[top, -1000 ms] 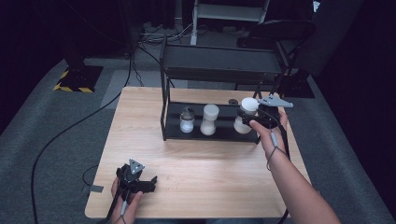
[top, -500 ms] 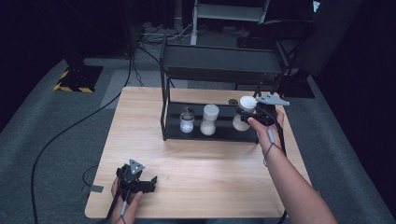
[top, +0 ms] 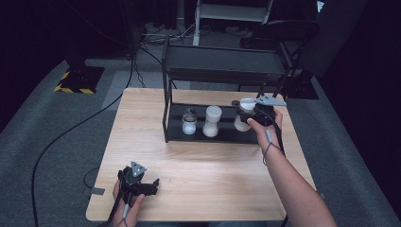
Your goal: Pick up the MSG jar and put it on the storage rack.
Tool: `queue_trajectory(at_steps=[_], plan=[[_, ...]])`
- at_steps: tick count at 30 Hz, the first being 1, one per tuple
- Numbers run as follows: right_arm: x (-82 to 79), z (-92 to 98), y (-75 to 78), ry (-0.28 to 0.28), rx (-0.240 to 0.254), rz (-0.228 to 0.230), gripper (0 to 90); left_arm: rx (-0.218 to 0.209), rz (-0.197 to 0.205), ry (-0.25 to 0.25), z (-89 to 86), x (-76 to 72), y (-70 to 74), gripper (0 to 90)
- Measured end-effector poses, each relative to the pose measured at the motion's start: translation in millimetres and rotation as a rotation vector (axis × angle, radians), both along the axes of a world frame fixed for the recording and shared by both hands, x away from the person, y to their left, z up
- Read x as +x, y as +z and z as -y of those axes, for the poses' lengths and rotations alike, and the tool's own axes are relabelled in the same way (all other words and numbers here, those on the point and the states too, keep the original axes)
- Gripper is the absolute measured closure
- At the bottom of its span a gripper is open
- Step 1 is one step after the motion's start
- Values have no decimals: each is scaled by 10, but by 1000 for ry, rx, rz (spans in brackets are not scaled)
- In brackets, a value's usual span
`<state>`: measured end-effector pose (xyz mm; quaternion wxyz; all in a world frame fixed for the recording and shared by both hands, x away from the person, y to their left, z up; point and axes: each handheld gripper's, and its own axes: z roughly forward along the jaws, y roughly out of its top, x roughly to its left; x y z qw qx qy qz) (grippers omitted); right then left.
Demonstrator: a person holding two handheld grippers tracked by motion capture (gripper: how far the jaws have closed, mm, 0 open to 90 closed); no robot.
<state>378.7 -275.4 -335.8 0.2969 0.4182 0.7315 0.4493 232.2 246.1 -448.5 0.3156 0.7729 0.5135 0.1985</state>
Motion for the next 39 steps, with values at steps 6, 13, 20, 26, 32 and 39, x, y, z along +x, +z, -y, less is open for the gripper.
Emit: queue_trajectory(at_steps=[6, 13, 20, 26, 32, 39], plan=[[65, -14, -36, -4, -5, -18, 336, 0, 0, -1, 0, 0, 0, 5], [129, -63, -79, -3, -21, -43, 337, 0, 1, 0, 0, -1, -2, 5], [185, -106, -109, -4, -33, -63, 336, 0, 1, 0, 0, -1, -2, 5], [228, -130, -139, -3, -44, -77, 336, 1, 0, -2, -2, 0, 0, 4], [254, -150, -196, 1, -40, -89, 336, 1, 0, -2, -2, 0, 0, 5], [286, -170, -285, 0, -37, -115, 336, 1, 0, -3, -2, 0, 0, 5]])
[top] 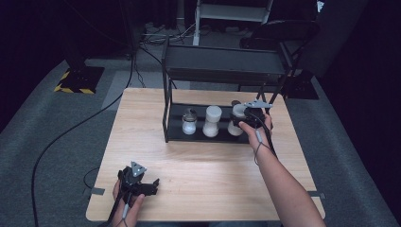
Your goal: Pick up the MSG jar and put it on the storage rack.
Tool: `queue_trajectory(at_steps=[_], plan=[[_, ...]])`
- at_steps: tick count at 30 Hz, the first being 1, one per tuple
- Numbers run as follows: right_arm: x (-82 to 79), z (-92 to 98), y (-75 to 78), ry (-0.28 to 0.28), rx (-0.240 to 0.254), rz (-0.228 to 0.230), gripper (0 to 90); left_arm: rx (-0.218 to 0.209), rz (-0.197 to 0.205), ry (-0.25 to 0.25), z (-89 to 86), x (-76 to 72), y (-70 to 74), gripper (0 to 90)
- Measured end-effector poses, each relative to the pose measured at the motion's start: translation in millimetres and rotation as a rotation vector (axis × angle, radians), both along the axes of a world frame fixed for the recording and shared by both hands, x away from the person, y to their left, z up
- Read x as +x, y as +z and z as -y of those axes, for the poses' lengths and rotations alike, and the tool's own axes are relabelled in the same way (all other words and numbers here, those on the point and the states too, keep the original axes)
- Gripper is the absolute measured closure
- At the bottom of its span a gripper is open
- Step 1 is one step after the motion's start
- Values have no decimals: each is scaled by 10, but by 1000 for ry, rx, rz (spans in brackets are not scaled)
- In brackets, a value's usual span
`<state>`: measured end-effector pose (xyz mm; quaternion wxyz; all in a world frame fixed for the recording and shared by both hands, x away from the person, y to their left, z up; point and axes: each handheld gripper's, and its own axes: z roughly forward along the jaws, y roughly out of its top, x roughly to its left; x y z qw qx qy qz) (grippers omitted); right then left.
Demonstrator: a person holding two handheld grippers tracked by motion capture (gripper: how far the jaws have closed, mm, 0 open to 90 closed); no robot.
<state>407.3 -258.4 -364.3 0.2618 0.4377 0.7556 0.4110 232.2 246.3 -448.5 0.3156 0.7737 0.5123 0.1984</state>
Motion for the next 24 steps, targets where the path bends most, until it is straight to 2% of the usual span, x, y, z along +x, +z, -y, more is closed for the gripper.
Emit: queue_trajectory(at_steps=[24], plan=[[88, -29, -62, -16, -9, -44, 336, 0, -1, 0, 0, 0, 1, 5]])
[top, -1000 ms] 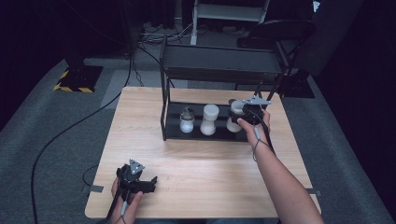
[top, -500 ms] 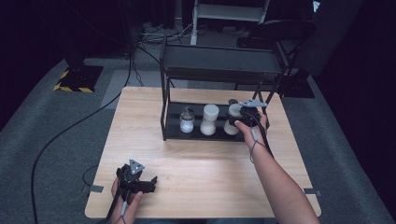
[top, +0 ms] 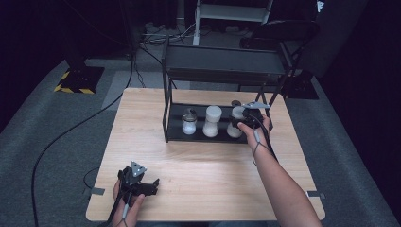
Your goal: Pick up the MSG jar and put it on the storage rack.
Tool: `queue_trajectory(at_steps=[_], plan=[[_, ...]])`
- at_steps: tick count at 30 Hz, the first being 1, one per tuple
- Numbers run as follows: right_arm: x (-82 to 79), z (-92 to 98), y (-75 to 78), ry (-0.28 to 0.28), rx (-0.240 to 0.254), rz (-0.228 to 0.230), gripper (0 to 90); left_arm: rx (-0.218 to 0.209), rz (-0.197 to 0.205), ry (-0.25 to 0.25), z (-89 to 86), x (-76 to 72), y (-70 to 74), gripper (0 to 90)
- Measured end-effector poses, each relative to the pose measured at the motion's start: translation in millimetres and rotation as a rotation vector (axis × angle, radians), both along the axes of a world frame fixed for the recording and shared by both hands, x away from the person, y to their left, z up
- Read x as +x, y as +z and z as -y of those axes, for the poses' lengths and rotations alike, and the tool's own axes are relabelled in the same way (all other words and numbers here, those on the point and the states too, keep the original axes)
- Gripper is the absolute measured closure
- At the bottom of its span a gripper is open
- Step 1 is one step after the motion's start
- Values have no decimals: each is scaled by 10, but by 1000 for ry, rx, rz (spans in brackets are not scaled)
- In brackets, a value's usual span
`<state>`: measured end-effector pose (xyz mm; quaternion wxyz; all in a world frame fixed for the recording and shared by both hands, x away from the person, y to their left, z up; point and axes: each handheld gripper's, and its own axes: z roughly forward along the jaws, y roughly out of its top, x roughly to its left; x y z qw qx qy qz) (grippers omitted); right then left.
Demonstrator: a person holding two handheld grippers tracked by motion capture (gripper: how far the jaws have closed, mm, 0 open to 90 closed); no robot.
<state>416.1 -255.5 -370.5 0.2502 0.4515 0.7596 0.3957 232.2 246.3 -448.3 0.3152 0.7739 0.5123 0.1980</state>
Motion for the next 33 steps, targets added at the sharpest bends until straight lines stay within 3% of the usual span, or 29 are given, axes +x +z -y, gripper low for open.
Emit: queue_trajectory(at_steps=[14, 21, 33], plan=[[12, 25, 26, -9, 0, -17, 328, 0, 0, -1, -1, 0, 0, 5], [-52, 63, 61, -15, 27, 24, 210, 0, 0, 0, 0, 0, 0, 5], [-308, 205, 239, 29, 86, 87, 189, 0, 1, 0, 1, 0, -2, 4]])
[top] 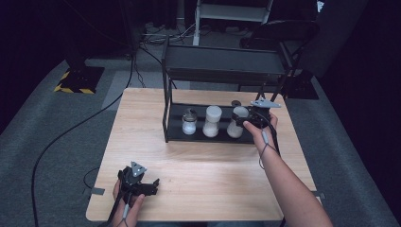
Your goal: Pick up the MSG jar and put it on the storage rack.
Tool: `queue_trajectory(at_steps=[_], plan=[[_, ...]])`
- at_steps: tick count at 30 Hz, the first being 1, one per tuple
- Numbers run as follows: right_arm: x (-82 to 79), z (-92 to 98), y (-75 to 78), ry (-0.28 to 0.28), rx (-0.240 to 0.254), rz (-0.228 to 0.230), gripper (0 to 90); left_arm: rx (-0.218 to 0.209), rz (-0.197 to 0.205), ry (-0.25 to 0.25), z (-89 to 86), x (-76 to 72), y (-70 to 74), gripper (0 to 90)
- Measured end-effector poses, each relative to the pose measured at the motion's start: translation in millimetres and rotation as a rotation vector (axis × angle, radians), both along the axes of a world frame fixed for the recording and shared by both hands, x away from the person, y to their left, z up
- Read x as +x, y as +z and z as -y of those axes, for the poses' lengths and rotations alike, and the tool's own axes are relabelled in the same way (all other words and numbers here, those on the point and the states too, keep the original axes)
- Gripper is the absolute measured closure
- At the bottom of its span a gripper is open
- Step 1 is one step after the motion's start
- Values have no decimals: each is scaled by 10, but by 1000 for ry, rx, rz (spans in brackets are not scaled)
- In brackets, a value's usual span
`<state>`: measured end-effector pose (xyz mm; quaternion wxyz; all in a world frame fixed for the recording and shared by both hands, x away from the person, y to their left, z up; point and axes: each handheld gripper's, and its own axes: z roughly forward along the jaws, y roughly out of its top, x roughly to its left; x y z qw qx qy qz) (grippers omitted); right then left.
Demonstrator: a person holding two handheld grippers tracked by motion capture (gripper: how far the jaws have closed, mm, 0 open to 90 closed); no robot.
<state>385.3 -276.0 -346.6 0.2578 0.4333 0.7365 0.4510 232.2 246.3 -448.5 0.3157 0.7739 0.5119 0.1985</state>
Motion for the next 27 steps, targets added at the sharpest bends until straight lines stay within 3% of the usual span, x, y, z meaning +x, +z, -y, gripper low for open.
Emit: queue_trajectory(at_steps=[20, 27], plan=[[-542, 210, 269, 46, 19, 47, 171, 1, 1, 3, 3, 5, -2, 3], [-682, 354, 307, 64, 23, 36, 163, 1, 1, 3, 4, 4, -1, 3]])
